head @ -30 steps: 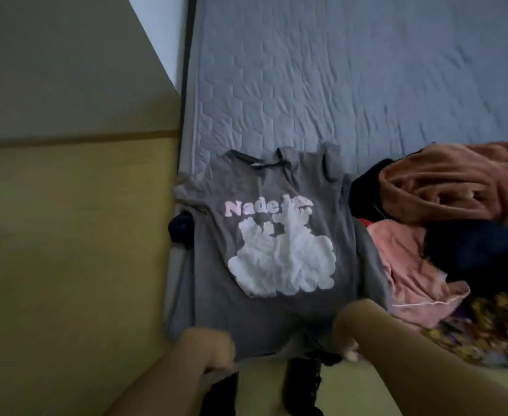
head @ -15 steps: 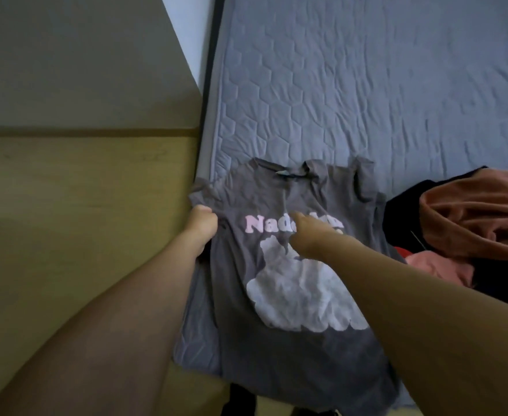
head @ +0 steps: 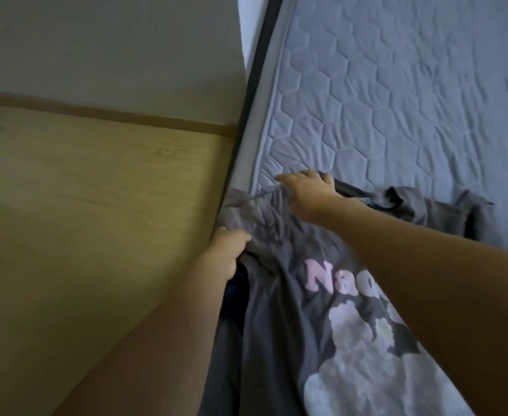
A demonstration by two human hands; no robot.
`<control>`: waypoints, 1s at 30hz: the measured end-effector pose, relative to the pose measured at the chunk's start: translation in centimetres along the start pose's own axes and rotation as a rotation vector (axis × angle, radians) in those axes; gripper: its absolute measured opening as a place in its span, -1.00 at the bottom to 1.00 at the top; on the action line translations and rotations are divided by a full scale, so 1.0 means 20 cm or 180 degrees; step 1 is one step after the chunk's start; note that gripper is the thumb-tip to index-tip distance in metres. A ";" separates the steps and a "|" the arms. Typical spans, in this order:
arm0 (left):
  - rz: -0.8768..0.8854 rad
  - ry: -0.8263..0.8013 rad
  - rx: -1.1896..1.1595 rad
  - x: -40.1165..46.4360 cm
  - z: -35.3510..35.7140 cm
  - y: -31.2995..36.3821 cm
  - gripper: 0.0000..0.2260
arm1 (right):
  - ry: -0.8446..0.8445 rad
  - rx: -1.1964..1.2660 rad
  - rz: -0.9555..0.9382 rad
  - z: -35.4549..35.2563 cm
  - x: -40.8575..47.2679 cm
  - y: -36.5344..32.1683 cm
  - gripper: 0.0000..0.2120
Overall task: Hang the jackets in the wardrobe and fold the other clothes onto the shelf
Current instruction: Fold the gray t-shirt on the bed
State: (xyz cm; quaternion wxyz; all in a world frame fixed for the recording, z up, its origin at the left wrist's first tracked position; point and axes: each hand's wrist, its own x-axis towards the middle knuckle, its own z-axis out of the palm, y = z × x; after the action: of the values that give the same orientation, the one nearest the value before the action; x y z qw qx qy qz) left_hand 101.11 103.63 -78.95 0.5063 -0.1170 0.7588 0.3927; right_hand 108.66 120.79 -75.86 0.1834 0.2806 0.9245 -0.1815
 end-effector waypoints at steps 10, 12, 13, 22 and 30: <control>-0.0337 -0.0054 -0.0159 -0.01 -0.12 -0.05 -0.86 | -0.0445 0.1097 0.0080 0.01 0.16 -0.22 -0.77; -0.0427 -0.0202 0.0125 -0.05 -0.16 -0.04 -0.76 | -0.0409 0.2429 0.0592 -0.06 0.16 -0.23 -0.68; -0.0468 -0.0279 0.0194 -0.08 -0.18 -0.04 -0.78 | -0.0496 0.2986 0.0782 -0.09 0.15 -0.22 -0.64; 0.2268 0.1995 -0.0796 -0.44 -0.24 -0.06 -0.78 | -0.0385 0.4088 0.1945 -0.18 0.05 -0.07 -0.86; 0.2814 -0.0112 0.4057 -0.51 0.32 -0.24 -0.76 | -0.1386 0.3489 0.1820 -0.22 -0.05 0.14 -0.68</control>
State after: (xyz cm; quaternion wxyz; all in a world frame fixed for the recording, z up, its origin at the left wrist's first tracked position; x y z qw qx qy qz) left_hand 112.97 102.76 -73.64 0.2842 0.5166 0.8063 0.0477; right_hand 109.93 124.48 -72.21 0.2379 0.5250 0.5286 -0.6232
